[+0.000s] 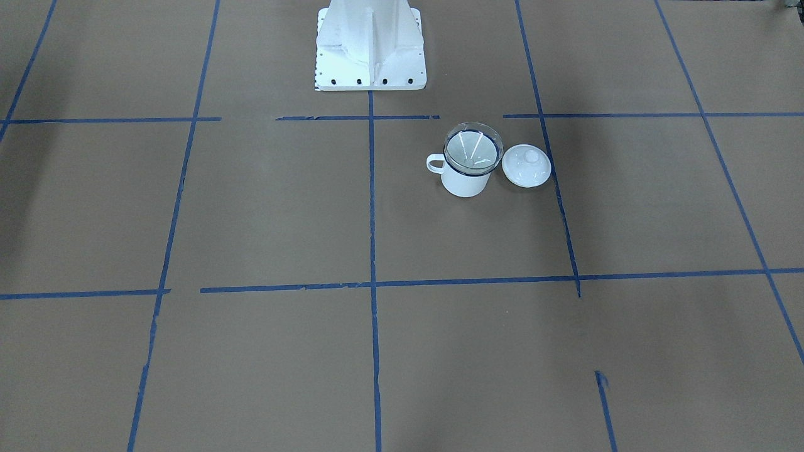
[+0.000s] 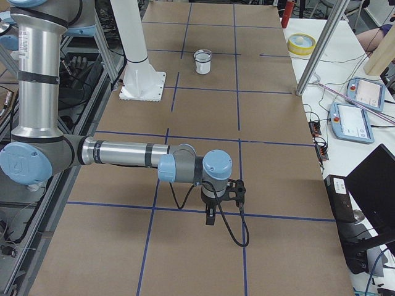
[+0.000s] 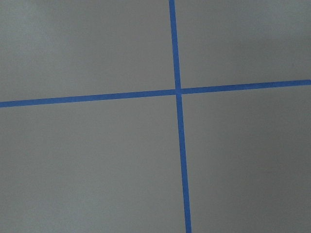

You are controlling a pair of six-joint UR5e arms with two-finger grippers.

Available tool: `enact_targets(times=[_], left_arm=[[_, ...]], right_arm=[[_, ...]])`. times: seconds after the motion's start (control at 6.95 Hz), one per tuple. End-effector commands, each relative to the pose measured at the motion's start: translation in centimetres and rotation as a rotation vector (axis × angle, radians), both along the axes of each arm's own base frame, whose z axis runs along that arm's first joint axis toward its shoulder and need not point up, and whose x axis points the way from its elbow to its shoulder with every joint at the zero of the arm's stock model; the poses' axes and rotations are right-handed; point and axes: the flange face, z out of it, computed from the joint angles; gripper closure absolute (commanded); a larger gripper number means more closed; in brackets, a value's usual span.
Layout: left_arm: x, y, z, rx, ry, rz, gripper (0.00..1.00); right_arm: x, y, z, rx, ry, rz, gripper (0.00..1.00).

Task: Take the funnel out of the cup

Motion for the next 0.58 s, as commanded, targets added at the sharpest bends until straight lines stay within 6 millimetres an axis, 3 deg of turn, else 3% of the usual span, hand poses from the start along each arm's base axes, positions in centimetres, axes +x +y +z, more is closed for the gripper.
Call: enact_targets(times=[0.0,0.14,0.43], left_arm=[[0.0,-0.1,-0.4,0.007,-0.005,-0.002,0.00],[0.1,-0.4,0.1,-0.011,0.001,-0.008,0.00],[0.0,-0.1,-1.4,0.023,0.002,-0.008,0.00]], right_arm=[[0.0,0.0,0.1,-0.001,0.000,0.000,0.00],[0.0,0.0,0.0,0.000,0.000,0.000,0.00],[0.0,0.0,0.0,0.000,0.000,0.000,0.00]])
